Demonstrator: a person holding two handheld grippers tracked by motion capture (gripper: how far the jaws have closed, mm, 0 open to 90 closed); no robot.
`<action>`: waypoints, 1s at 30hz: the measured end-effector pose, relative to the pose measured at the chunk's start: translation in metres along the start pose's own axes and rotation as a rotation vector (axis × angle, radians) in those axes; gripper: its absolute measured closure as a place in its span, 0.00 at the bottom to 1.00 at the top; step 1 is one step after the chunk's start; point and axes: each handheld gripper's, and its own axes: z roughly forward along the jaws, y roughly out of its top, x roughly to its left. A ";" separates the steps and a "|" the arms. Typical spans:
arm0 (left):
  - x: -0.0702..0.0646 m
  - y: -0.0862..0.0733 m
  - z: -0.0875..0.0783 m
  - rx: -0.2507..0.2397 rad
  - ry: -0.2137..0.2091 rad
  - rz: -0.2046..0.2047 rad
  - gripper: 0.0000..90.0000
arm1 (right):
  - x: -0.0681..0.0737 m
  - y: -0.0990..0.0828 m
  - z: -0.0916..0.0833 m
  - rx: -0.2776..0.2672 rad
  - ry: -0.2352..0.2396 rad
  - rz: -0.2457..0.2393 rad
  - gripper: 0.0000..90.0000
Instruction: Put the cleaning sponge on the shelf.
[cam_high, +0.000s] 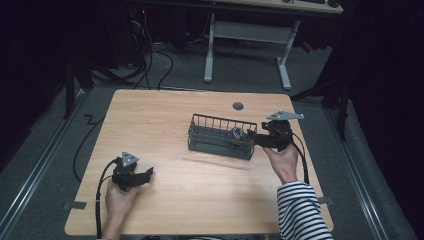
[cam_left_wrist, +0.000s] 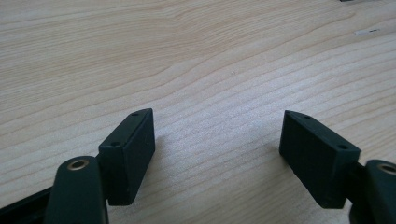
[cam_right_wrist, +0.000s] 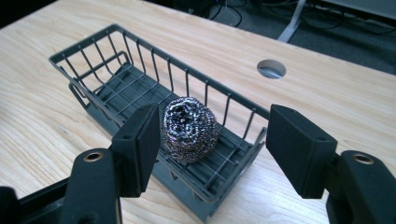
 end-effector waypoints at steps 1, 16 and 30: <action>0.000 0.000 0.000 0.000 0.000 0.000 0.30 | -0.002 -0.001 -0.005 -0.005 -0.004 0.005 0.40; 0.000 0.000 0.000 0.000 0.000 0.000 0.30 | -0.009 -0.028 -0.032 -0.057 0.017 0.047 0.41; 0.000 0.000 0.000 0.000 -0.001 0.000 0.30 | -0.005 -0.066 -0.047 -0.105 0.018 0.084 0.41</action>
